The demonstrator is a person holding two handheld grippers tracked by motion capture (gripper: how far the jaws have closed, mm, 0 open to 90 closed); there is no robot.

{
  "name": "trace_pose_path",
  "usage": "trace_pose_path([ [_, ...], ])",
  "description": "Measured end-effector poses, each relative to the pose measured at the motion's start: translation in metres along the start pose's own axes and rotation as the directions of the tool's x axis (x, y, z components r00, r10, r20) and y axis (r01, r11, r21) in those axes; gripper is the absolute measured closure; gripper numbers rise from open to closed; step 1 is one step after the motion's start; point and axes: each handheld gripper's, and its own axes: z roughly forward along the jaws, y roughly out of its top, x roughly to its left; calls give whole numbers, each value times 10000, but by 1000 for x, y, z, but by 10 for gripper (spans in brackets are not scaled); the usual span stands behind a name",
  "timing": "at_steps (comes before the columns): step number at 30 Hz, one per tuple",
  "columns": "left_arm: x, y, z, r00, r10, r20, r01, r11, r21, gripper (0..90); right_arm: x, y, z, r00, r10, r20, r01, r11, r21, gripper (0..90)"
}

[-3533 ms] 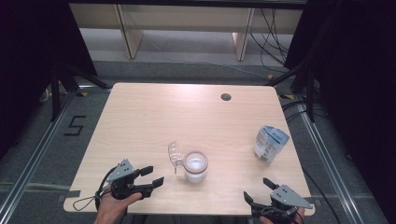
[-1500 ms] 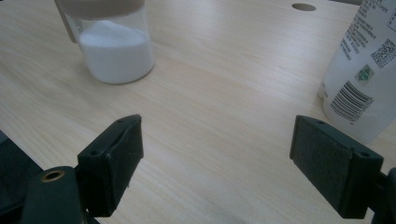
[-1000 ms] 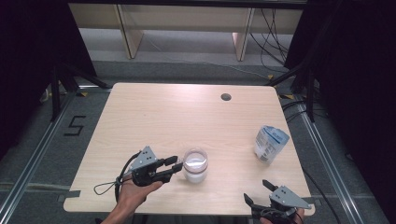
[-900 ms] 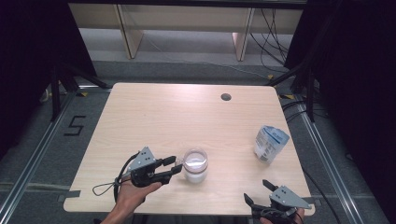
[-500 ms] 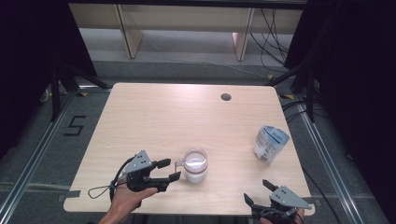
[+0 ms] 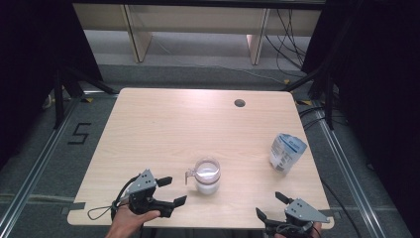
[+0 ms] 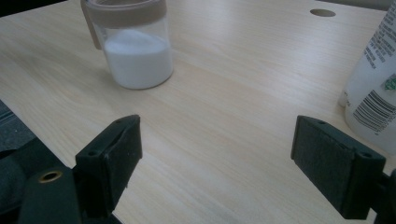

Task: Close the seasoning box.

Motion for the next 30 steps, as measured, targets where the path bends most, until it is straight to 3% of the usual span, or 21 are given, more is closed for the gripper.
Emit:
trace_pose_path([
  [3, -1, -5, -1, 10000, 18, -9, -18, 9999, 152, 162, 1, 0, -1, 10000, 33, -72, -32, 10000, 41, 160],
  [4, -1, -6, -2, 10000, 6, 1, -6, 9998, 204, 157, 3, -1, -2, 9996, 259, -147, -258, 9996, 76, 159],
  [6, -4, -10, -3, 9997, -229, 5, 229, 9994, 268, 154, 4, -2, -1, 9993, 342, -157, -342, 9994, -12, 157],
  [7, -5, -11, -4, 9998, -181, 47, 179, 9991, 396, 154, 3, -2, -2, 9998, 62, -213, -63, 10000, -45, 157],
  [10, -8, -16, -7, 9997, -216, 88, 211, 9985, 509, 153, 3, -3, -2, 9993, 40, -374, -40, 10000, 1, 157],
  [11, -9, -18, -7, 9996, -230, 186, 220, 9984, 519, 152, 7, -3, -3, 9982, 481, -350, -481, 9988, 18, 157],
  [13, -11, -21, -9, 9996, -235, 165, 224, 9978, 626, 152, 5, -4, -3, 9995, 142, -291, -142, 9999, 24, 157],
  [15, -11, -25, -10, 9997, -193, 120, 184, 9971, 744, 152, 6, -5, -3, 9986, 371, -369, -365, 9992, 172, 157],
  [18, -11, -30, -11, 9998, -178, 0, 177, 9961, 864, 153, 5, -6, -4, 9994, 149, -300, -141, 9995, 277, 157],
  [19, -11, -32, -11, 9999, -125, -82, 132, 9957, 920, 152, 5, -8, -2, 9993, 230, -301, -227, 9997, 99, 157],
  [21, -12, -36, -11, 9995, -314, -9, 313, 9957, 868, 152, 5, -9, -5, 9989, 258, -387, -246, 9992, 316, 157],
  [24, -12, -41, -10, 9998, -189, -60, 194, 9954, 934, 152, 4, -11, -7, 9995, 270, -191, -260, 9982, 546, 157],
  [25, -12, -42, -11, 9999, -58, -143, 75, 9929, 1189, 153, 4, -12, -7, 9994, 245, -245, -233, 9986, 479, 158],
  [28, -12, -46, -10, 9998, -200, -48, 205, 9922, 1230, 152, 4, -13, -8, 9997, 194, -154, -185, 9985, 516, 157],
  [30, -11, -47, -10, 9999, -145, -11, 145, 9924, 1223, 153, 6, -14, -9, 9988, 355, -336, -332, 9971, 685, 158],
])
